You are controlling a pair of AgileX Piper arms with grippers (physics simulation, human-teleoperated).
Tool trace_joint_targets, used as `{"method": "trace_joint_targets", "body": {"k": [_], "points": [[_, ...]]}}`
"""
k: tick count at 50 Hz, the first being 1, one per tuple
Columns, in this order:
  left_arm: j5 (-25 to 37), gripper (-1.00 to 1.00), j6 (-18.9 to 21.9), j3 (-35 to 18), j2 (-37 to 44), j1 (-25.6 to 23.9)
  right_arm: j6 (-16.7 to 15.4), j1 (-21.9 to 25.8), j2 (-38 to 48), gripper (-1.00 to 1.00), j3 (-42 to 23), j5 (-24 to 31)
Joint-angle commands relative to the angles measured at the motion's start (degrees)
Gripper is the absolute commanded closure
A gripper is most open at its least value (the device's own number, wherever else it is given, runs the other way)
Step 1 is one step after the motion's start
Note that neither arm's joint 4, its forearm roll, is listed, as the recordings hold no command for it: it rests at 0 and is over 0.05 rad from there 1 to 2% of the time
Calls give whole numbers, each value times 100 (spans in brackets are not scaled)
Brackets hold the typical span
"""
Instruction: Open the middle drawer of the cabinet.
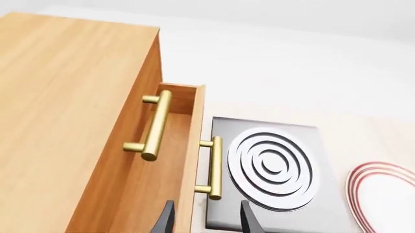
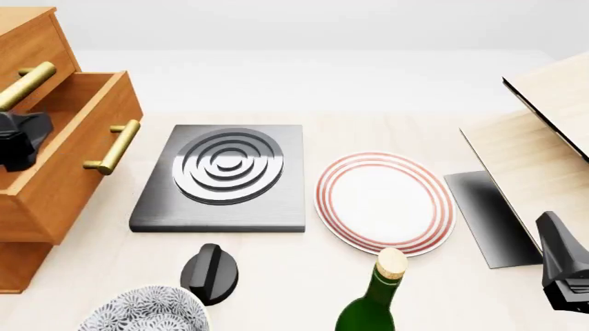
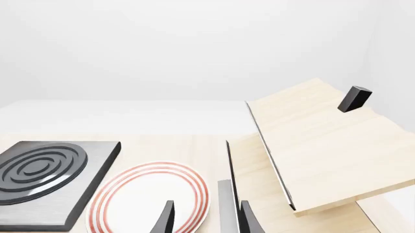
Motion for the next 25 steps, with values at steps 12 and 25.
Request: {"method": "trace_joint_targets", "body": {"k": [12,25], "points": [[-683,-100,180,446,433,213,0,-1,1,-100,5,-4],[-1032,-100,222,617,751,259,1,-1,1,-100,8,-8]]}}
